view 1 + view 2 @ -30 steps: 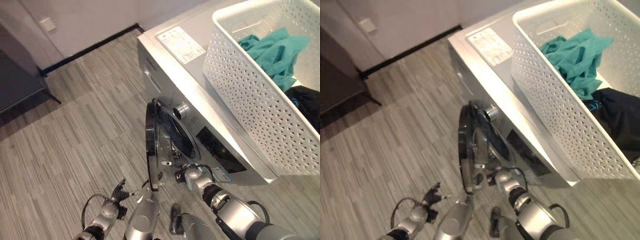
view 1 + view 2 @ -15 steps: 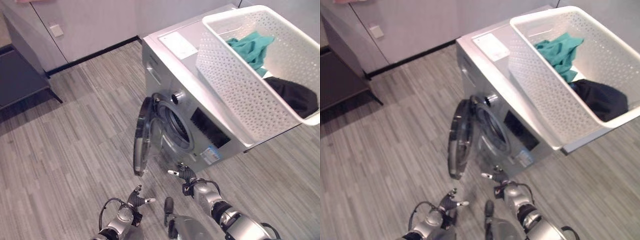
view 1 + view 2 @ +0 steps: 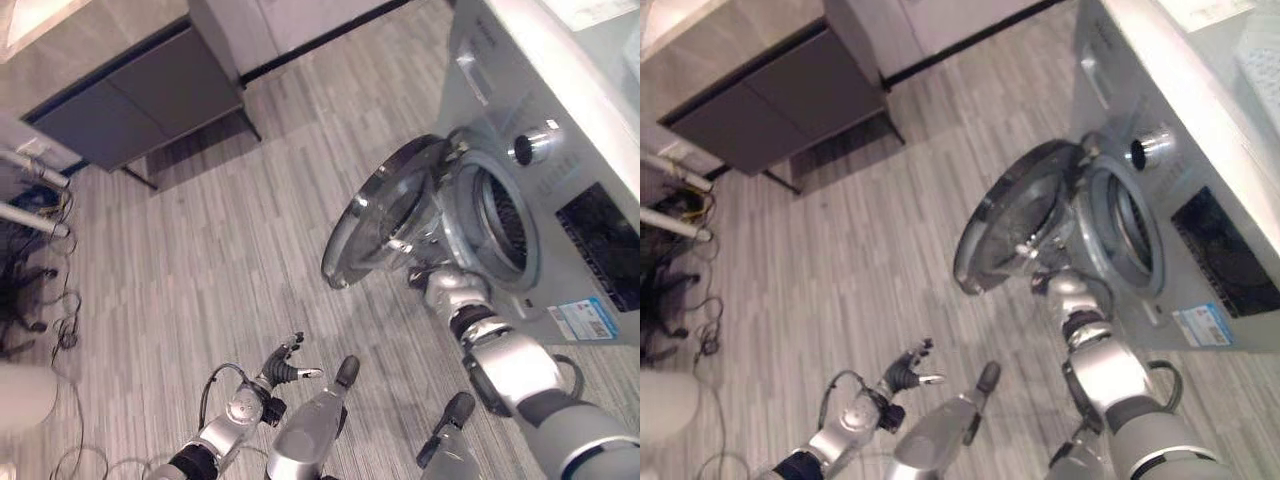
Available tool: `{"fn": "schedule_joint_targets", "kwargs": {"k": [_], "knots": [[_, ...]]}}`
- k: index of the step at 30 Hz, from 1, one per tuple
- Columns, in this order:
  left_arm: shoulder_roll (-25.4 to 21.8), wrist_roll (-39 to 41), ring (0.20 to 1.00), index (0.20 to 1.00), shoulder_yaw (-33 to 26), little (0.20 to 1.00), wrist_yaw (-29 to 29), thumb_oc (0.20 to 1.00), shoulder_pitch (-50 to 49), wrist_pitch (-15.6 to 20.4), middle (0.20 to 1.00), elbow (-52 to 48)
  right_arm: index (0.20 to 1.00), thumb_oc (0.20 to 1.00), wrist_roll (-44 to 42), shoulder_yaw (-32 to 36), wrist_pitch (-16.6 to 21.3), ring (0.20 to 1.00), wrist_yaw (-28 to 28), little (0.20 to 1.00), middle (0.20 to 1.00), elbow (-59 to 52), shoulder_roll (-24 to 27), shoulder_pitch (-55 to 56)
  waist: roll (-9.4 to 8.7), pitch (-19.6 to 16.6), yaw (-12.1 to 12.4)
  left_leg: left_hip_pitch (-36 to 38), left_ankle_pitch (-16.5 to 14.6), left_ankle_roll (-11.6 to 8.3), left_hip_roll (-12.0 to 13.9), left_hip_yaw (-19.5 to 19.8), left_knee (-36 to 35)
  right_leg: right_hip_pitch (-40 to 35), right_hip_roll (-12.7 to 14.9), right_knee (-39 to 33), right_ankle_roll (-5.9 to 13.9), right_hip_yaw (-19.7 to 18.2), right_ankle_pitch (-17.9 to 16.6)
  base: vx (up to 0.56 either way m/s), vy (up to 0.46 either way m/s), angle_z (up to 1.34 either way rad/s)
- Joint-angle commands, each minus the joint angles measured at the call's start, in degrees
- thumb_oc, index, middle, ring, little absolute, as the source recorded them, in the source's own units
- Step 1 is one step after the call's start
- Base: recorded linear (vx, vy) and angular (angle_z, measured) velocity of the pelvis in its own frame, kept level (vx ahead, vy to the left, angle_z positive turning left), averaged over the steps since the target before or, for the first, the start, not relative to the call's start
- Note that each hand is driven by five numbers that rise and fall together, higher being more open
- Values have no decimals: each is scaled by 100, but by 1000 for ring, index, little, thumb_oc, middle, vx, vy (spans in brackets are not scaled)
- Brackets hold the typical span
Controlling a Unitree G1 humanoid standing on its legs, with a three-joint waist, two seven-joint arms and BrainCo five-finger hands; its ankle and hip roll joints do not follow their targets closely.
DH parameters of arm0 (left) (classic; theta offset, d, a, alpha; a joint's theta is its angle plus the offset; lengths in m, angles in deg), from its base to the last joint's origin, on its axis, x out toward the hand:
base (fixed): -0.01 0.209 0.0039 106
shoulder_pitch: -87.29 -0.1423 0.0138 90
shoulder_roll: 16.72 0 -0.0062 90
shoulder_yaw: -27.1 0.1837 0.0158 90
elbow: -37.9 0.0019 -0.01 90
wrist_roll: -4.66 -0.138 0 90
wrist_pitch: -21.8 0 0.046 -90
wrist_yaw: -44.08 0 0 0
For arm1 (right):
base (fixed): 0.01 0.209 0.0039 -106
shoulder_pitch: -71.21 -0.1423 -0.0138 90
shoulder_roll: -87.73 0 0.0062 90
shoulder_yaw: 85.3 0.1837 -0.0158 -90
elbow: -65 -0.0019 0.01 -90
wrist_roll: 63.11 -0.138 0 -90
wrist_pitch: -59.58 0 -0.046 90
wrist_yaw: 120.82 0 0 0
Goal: Grab the laundry basket,head to the washer,open it,put in the laundry and shut it.
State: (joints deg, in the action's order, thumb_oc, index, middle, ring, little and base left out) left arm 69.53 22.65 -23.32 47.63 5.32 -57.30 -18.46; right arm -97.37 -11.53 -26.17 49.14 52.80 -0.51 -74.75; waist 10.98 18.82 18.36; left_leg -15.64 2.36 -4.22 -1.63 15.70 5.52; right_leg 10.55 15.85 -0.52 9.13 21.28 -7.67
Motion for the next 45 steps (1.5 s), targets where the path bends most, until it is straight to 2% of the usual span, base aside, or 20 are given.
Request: {"fn": "schedule_joint_targets", "kwargs": {"k": [1, 7, 11, 15, 19, 22, 25, 28, 30, 32, 34, 35, 36, 37, 38, 39, 40, 41, 43, 45], "knots": [[-373, -92, 1000, 1000, 186, 1000, -80, 1000, 412, 108, 1000, -296, 1000, 1000, -508, 76, 362, 1000, -6, 1000, 1000, -250, -278, -416, -344, 126, 199, -232, -755, 79, -110, 151, 405, 237, 477, 4, 70, -422, -10, 14, -20, 41], [-614, -982, 1000, 1000, 584, 1000, -38, 1000, 1071, 83, 1000, -320, 1000, 1000, -242, -429, 385, 1000, -42, 1000, 1000, -467, -969, -76, -533, 186, 18, -92, -819, 35, 126, -62, 409, 314, 273, 124, -13, -678, 143, 18, -17, -7], [-710, -1973, 1000, 1000, 820, 1000, -300, 1000, 1684, -262, 1000, 68, 1000, 1000, 679, -1289, 237, 1000, 189, 1000, 1000, -1014, -1184, 990, -746, 139, -494, 264, -810, -31, 458, -320, 232, 417, 107, 395, -58, -919, 306, 74, -24, -33], [-610, -2701, 1000, 1000, 283, 1000, 140, 1000, 2030, -579, 1000, 1049, 1000, 1000, 1284, -1620, 212, 1000, 526, 1000, 1000, -2189, -814, 2588, -993, 44, -1109, 793, -849, -169, 904, -584, 45, 377, -185, 719, -124, -1102, 668, 153, -100, -48], [-499, -2884, 1000, 1000, -668, 1000, 600, 1000, 2055, -828, 1000, 2227, 1000, 1000, 1800, -1401, 161, 1000, 828, 1000, 1000, -3064, 4, 3908, -1335, -118, -1593, 1096, -757, -361, 1272, -834, 234, 104, -575, 855, -303, -1208, 1003, 193, -179, -49], [-495, -2789, 1000, 1000, -1126, 1000, 747, 1000, 2194, -982, 1000, 2963, 1000, 1000, 1929, -1036, 109, 1000, 929, 1000, 1000, -3541, 464, 4613, -1542, -83, -1754, 658, -78, -386, 1313, -736, 1714, -151, -864, 844, -539, -1332, 1100, 99, -169, -42], [-484, -2549, 1000, 1000, -1385, 1000, 751, 1000, 2528, -1150, 1000, 3873, 1000, 1000, 1925, -819, 52, 1000, 959, 1000, 1000, -3690, 704, 4993, -1652, -38, -1969, 158, 39, -339, 1401, -873, 2494, -256, -950, 946, -687, -1414, 1298, 116, -81, -36], [-654, -2253, 1000, 1000, -1584, 1000, 673, 1000, 2935, -1224, 1000, 4484, 1000, 1000, 1917, -699, 6, 1000, 987, 1000, 1000, -3731, 782, 5006, -1691, -45, -1948, -122, -188, -331, 1446, -882, 1454, -371, -956, 1010, -617, -1618, 1484, 200, 144, -13], [-815, -2060, 1000, 1000, -1672, 1000, 676, 1000, 3079, -1207, 1000, 4658, 1000, 1000, 1977, -721, 31, 1000, 983, 1000, 1000, -3782, 764, 5001, -1586, -89, -1832, -212, 276, -381, 1688, -533, 240, -513, -1113, 1088, -537, -1879, 1663, 330, 260, -15], [-1012, -2008, 1000, 1000, -1650, 1000, 692, 1000, 3147, -1170, 1000, 4748, 1000, 1000, 2015, -759, 89, 1000, 943, 1000, 1000, -3692, 678, 4956, -1546, -179, -1703, -451, 360, -405, 1819, -74, -641, -729, -1157, 1098, -449, -2192, 1891, 362, 298, -39], [-1193, -2051, 1000, 1000, -1593, 1000, 697, 1000, 3134, -1155, 1000, 4784, 1000, 1000, 2070, -805, 108, 1000, 917, 1000, 1000, -3630, 565, 4956, -1500, -237, -1646, -380, 419, -444, 1792, 61, -845, -912, -1081, 1172, -381, -2407, 2021, 478, 654, -84], [-1234, -2406, 1000, 1000, -1647, 1000, 663, 1000, 2747, -1150, 1000, 4761, 1000, 1000, 2259, -811, 4, 1000, 1078, 1000, 1000, -3484, 371, 5038, -1264, -557, -1604, -167, 313, -444, 1512, 16, -451, -1067, -532, 1105, -83, -2618, 1769, 494, 862, -107], [-1234, -2408, 1000, 1000, -1648, 1000, 664, 1000, 2740, -1150, 1000, 4757, 1000, 1000, 2260, -812, 3, 1000, 1078, 1000, 1000, -3485, 371, 5042, -1281, -561, -1601, -172, 295, -434, 1489, 2, -425, -1073, -508, 1094, -73, -2624, 1769, 521, 1128, -141], [-1259, -2395, 1000, 1000, -1638, 1000, 570, 1000, 2623, -1127, 1000, 4665, 1000, 1000, 2281, -729, -82, 1000, 1112, 1000, 1000, -3452, 268, 5169, -1261, -692, -1686, -197, 203, -382, 1114, -396, 67, -1028, 8, 1074, 89, -2716, 1067, 257, 652, -111], [-1295, -2308, 1000, 1000, -1721, 1000, 537, 1000, 2479, -1134, 1000, 4721, 1000, 1000, 2256, -782, -117, 1000, 1167, 1000, 1000, -3289, 184, 5102, -1264, -762, -1643, -127, -8, -271, 902, -590, 276, -954, 256, 1091, 113, -2793, 741, 251, 650, -98], [-1296, -2309, 1000, 1000, -1722, 1000, 537, 1000, 2480, -1134, 1000, 4721, 1000, 1000, 2255, -782, -116, 1000, 1167, 1000, 1000, -3288, 184, 5100, -1264, -775, -1637, -143, 0, -268, 903, -596, 273, -937, 257, 1081, 116, -2800, 727, 187, 537, -87], [-1380, -2295, 1000, 1000, -1806, 1000, 483, 1000, 2363, -1173, 1000, 4808, 1000, 1000, 2258, -819, -157, 1000, 1209, 1000, 1000, -3256, 20, 5026, -1241, -808, -1655, 50, -207, -145, 761, -1037, 397, -774, 519, 1078, 45, -2640, 147, 95, 313, -103], [-1381, -2295, 1000, 1000, -1806, 1000, 482, 1000, 2362, -1173, 1000, 4807, 1000, 1000, 2258, -820, -158, 1000, 1209, 1000, 1000, -3256, 19, 5027, -1245, -806, -1646, 56, -213, -142, 761, -1048, 401, -775, 521, 1074, 47, -2651, 145, 139, 463, -131], [-1474, -2274, 1000, 1000, -1937, 1000, 305, 1000, 2087, -1214, 1000, 4878, 1000, 1000, 2258, -824, -139, 1000, 1198, 1000, 1000, -3140, -48, 4896, -1176, -845, -1609, 259, -378, -15, 701, -1425, 398, -687, 824, 1116, -20, -1852, -168, 95, 362, -75], [-1562, -2248, 1000, 1000, -2179, 1000, 110, 1000, 1764, -1296, 1000, 5044, 1000, 1000, 2231, -824, -160, 1000, 1268, 1000, 1000, -2975, -109, 4855, -1057, -887, -1691, 542, -437, 117, 688, -1812, 271, -653, 840, 1268, -65, -1190, -69, 114, 430, -58]]}}
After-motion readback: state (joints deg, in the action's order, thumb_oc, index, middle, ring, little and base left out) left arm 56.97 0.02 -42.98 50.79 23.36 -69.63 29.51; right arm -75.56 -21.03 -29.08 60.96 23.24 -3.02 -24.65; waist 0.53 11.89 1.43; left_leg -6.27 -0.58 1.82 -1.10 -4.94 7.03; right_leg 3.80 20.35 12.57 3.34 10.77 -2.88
